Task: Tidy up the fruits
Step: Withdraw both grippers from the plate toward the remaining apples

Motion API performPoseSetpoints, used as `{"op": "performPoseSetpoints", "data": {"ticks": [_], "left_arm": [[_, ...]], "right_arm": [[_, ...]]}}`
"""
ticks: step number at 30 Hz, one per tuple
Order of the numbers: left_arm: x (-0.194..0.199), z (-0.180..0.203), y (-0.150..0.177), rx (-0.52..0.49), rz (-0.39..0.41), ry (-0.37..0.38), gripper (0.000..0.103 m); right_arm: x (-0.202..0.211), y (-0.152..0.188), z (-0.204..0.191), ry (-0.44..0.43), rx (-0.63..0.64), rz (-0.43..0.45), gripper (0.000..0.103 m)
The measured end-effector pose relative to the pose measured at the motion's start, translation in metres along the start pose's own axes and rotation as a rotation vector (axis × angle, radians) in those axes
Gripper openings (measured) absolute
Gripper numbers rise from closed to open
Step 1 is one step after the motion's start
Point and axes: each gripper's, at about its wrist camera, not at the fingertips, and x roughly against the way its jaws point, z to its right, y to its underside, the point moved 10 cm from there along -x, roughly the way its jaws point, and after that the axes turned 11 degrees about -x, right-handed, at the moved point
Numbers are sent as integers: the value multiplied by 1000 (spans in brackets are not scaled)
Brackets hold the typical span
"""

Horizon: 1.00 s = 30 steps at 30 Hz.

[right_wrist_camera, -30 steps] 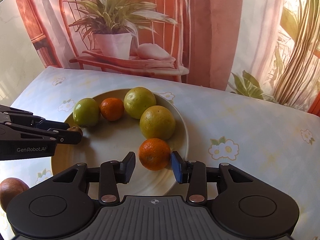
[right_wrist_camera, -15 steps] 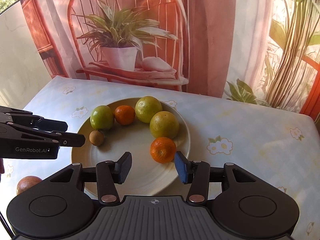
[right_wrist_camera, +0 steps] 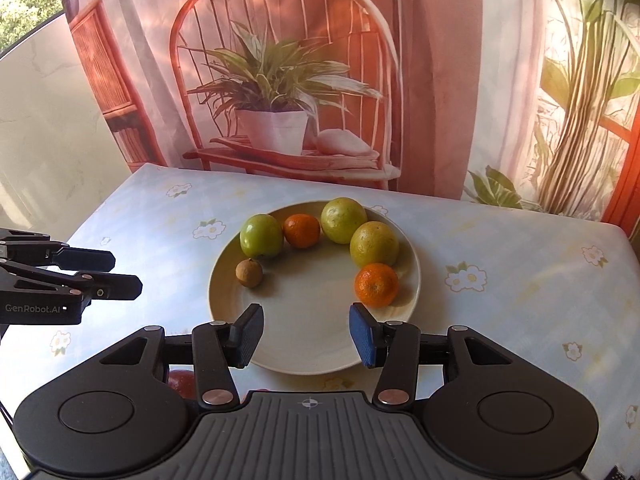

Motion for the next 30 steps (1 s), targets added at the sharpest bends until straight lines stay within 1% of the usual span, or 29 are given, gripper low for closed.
{"op": "performPoseSetpoints", "data": {"ticks": [3, 7, 9, 12, 17, 21, 25, 27, 30], "left_arm": [[14, -11, 6, 40, 35, 4, 49], [29, -27, 14, 80, 50, -29, 49], [34, -31, 17, 71, 42, -44, 49], [41, -37, 22, 42, 33, -95, 49], [50, -36, 32, 1, 40, -72, 49], [55, -42, 45, 1, 37, -75, 49], [58, -55, 61, 64, 31, -72, 49], [58, -61, 71, 90, 28, -83, 49], [55, -69, 85, 132, 18, -79, 49]], "right_arm": [[5, 5, -11, -13, -7, 4, 45], [9, 12, -26, -25, -14, 7, 45], [9, 15, -34, -30, -12, 5, 45], [9, 21, -47, -40, -8, 1, 45], [8, 32, -69, -56, 26, -15, 45], [5, 46, -97, -67, 161, -41, 46], [-2, 63, -124, -71, 327, -74, 50], [-6, 71, -136, -83, 379, -96, 53], [-11, 78, -148, -97, 426, -115, 60]]}}
